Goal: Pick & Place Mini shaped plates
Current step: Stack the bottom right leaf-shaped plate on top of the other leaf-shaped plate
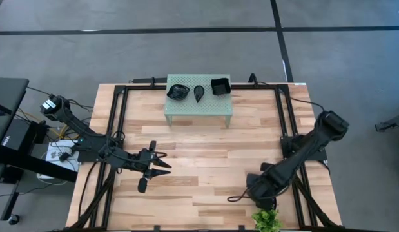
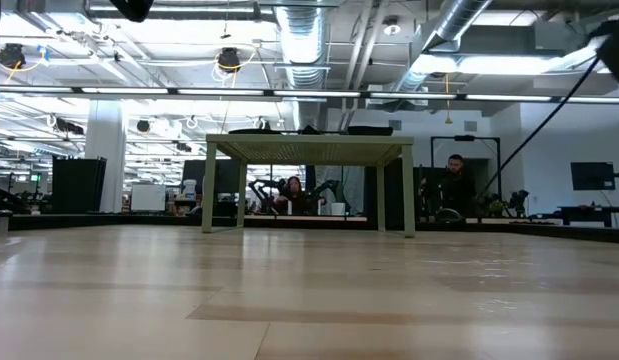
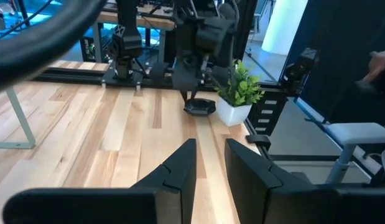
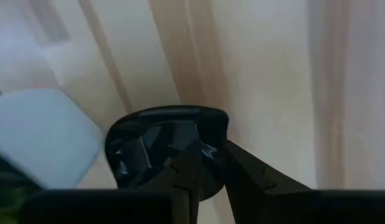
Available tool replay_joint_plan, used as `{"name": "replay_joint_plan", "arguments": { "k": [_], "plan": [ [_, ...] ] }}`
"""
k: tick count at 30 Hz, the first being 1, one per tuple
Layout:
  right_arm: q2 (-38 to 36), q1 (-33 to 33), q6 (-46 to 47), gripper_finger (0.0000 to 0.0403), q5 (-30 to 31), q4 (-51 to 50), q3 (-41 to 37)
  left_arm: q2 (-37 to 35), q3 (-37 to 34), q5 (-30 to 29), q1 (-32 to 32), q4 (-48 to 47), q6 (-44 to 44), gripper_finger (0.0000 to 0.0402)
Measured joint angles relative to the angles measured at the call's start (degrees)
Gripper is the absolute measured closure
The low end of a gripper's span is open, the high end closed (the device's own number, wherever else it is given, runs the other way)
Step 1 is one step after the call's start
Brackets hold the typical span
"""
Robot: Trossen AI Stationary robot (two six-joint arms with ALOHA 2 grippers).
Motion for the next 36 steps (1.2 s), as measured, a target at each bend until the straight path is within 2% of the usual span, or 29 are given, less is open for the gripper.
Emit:
{"name": "replay_joint_plan", "arguments": {
  "k": [14,22,27,33,36],
  "plan": [
    [10.4,-1.4,-11.6,0.0345,-2.9,2.1,0.1,0.0,-0.4,0.0,0.0,0.9,0.0,0.0316],
    [9.8,-4.4,-15.1,0.0346,-2.7,1.9,0.0,0.0,-0.4,0.0,0.0,0.9,0.0,0.0316],
    [7.4,-5.8,-16.4,0.0347,-1.1,1.3,-0.1,0.0,-0.4,0.0,0.0,1.3,0.0,0.0316],
    [5.2,-7.8,-16.6,0.0347,7.1,-0.9,-0.1,0.0,-0.4,0.0,0.0,1.3,0.0,0.0316],
    [5.2,-9.2,-17.4,0.0347,8.0,-1.3,-0.1,0.0,-0.4,0.0,0.0,1.3,0.0,0.0316]
  ]
}}
